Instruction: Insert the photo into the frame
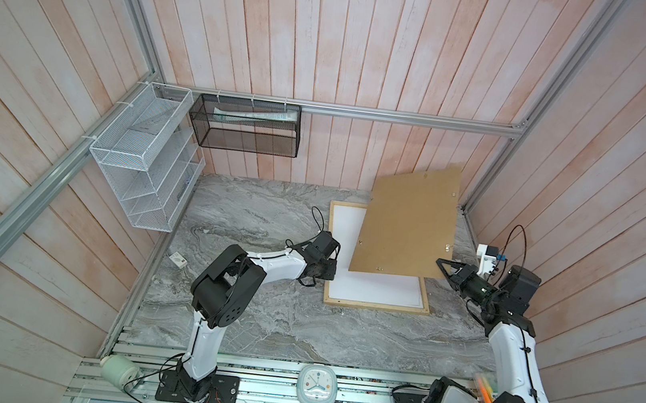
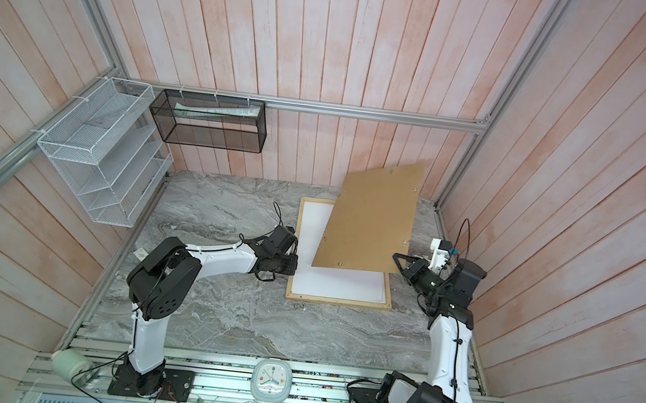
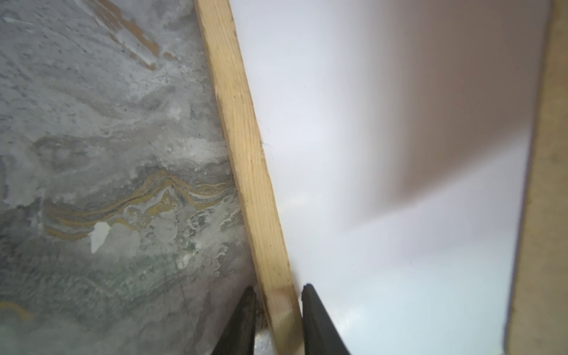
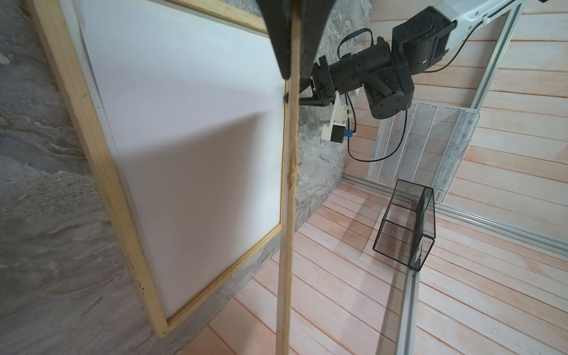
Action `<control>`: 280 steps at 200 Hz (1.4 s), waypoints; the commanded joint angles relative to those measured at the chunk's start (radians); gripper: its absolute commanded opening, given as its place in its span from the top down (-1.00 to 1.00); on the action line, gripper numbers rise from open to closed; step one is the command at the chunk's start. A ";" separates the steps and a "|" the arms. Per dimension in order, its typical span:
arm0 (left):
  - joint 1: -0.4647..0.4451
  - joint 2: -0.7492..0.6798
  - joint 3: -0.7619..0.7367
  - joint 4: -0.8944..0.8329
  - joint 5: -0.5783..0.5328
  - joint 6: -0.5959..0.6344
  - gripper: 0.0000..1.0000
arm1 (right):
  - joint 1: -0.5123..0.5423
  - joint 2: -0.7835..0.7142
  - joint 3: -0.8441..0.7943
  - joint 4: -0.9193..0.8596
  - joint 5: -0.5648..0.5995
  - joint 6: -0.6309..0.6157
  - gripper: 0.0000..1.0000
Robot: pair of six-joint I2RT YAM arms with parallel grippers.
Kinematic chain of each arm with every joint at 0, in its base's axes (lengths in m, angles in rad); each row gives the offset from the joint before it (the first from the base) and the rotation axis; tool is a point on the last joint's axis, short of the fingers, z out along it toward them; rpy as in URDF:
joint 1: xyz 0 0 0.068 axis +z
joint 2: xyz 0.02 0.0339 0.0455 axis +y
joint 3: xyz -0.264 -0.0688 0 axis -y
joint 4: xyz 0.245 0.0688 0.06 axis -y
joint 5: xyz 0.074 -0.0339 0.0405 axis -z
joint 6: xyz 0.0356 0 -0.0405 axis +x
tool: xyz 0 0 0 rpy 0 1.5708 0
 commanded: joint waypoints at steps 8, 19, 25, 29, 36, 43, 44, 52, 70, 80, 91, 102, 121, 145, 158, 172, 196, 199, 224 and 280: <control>0.015 0.030 0.018 -0.061 -0.069 0.009 0.49 | -0.003 -0.030 -0.011 0.101 -0.067 -0.010 1.00; 0.027 0.021 0.002 -0.057 -0.073 0.003 0.50 | -0.003 -0.031 -0.019 0.113 -0.076 -0.001 1.00; 0.033 0.014 -0.008 -0.050 -0.075 0.001 0.50 | -0.003 -0.032 -0.022 0.114 -0.079 0.000 1.00; 0.039 0.009 -0.017 -0.047 -0.075 -0.002 0.50 | -0.003 -0.033 -0.024 0.116 -0.080 0.000 1.00; 0.049 0.003 -0.030 -0.045 -0.075 -0.006 0.50 | -0.002 -0.033 -0.029 0.119 -0.081 0.001 1.00; 0.063 -0.004 -0.041 -0.046 -0.076 -0.013 0.50 | -0.001 -0.035 -0.037 0.127 -0.082 0.005 1.00; 0.065 -0.005 -0.043 -0.046 -0.076 -0.014 0.50 | -0.001 -0.035 -0.037 0.128 -0.081 0.006 1.00; 0.080 -0.011 -0.057 -0.043 -0.075 -0.018 0.51 | 0.000 -0.034 -0.050 0.142 -0.081 0.015 1.00; 0.114 -0.029 -0.101 -0.031 -0.070 -0.034 0.52 | 0.012 -0.033 -0.083 0.189 -0.081 0.049 1.00; 0.131 -0.042 -0.129 -0.019 -0.065 -0.044 0.52 | 0.028 -0.032 -0.102 0.216 -0.074 0.070 1.00; 0.145 -0.057 -0.158 -0.005 -0.061 -0.053 0.52 | 0.056 -0.029 -0.117 0.241 -0.060 0.086 1.00; 0.156 -0.072 -0.182 0.003 -0.062 -0.066 0.52 | 0.093 -0.023 -0.130 0.258 -0.034 0.101 1.00; 0.169 -0.096 -0.222 0.017 -0.065 -0.086 0.53 | 0.169 -0.006 -0.144 0.296 0.017 0.125 1.00; 0.180 -0.132 -0.285 0.033 -0.085 -0.135 0.58 | 0.259 0.023 -0.154 0.351 0.072 0.159 1.00; 0.189 -0.162 -0.332 0.063 -0.079 -0.164 0.60 | 0.304 0.042 -0.149 0.362 0.092 0.163 1.00; 0.195 -0.195 -0.381 0.092 -0.074 -0.190 0.61 | 0.345 0.057 -0.147 0.366 0.117 0.164 1.00; 0.197 -0.232 -0.423 0.105 -0.061 -0.205 0.61 | 0.400 0.084 -0.153 0.385 0.131 0.167 1.00; 0.197 -0.235 -0.424 0.107 -0.058 -0.205 0.61 | 0.404 0.087 -0.153 0.387 0.131 0.167 1.00; 0.197 -0.259 -0.434 0.112 -0.044 -0.189 0.51 | 0.440 0.114 -0.157 0.414 0.138 0.172 1.00; 0.202 -0.316 -0.380 0.030 -0.097 -0.128 0.24 | 0.498 0.210 -0.110 0.465 0.129 0.161 1.00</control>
